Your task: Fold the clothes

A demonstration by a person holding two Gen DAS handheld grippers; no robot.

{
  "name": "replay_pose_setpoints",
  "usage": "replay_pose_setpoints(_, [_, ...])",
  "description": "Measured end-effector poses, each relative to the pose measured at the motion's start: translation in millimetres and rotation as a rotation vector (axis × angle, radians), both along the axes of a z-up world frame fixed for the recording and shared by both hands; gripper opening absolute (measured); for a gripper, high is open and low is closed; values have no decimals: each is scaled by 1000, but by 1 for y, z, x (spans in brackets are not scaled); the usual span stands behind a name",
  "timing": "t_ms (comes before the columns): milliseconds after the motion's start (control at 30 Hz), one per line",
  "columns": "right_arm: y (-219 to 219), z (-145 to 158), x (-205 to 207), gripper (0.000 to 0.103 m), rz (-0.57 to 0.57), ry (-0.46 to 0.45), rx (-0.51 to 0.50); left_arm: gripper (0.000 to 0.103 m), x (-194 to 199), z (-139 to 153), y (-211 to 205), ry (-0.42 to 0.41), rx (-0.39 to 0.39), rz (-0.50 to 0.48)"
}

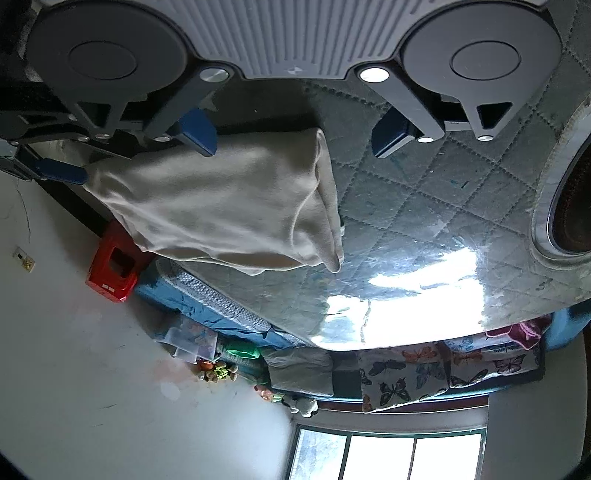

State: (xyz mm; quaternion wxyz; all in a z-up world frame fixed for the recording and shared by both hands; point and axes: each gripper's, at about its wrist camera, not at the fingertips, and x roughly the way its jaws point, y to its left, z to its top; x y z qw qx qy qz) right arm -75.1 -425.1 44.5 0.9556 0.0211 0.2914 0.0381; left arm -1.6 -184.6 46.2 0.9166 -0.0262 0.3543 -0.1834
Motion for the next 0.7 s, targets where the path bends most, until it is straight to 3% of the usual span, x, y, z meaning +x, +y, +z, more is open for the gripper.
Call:
replay_pose_setpoints(200, [0,1,-4,103,-18,-1,0,103,-11,1,2,-22,-1,-7])
replay_pose_setpoints(700, [6,3,-15,103,-24,-22,-5,103,-28,2,5,-43,16,8])
